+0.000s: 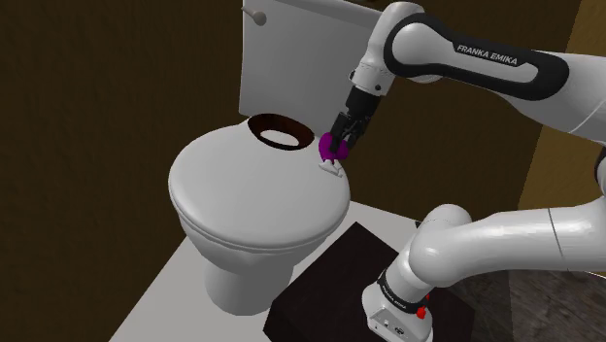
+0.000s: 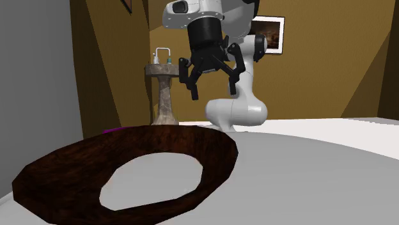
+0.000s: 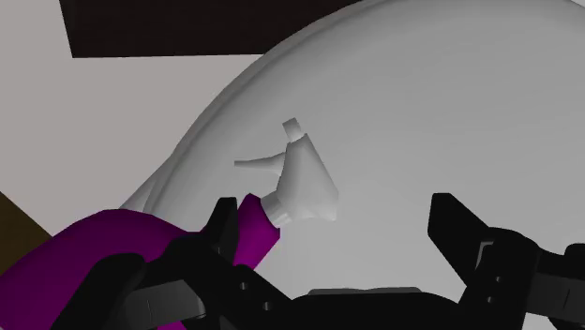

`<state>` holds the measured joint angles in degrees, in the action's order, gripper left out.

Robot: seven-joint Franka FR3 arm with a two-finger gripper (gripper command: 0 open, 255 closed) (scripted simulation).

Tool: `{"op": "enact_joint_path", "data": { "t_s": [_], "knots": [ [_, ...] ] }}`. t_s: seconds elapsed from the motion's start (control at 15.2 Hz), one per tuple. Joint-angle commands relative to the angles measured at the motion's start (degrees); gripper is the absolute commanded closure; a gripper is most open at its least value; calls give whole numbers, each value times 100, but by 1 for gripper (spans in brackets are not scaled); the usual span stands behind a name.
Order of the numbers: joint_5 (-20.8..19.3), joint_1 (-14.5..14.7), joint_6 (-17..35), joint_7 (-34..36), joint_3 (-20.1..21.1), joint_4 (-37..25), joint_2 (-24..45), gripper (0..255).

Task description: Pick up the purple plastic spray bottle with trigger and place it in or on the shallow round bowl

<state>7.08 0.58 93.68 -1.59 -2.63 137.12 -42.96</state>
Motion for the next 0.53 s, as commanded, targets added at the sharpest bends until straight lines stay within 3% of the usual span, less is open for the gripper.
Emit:
{"op": "enact_joint_path", "data": {
  "t_s": [0.0, 0.2, 0.46],
  "knots": [
    [0, 0, 0, 0, 0, 0, 0, 0],
    [76, -95, 984, -365, -307, 869, -424, 0],
    [113, -76, 1300, -373, -271, 1160, -402, 0]
  ]
}}
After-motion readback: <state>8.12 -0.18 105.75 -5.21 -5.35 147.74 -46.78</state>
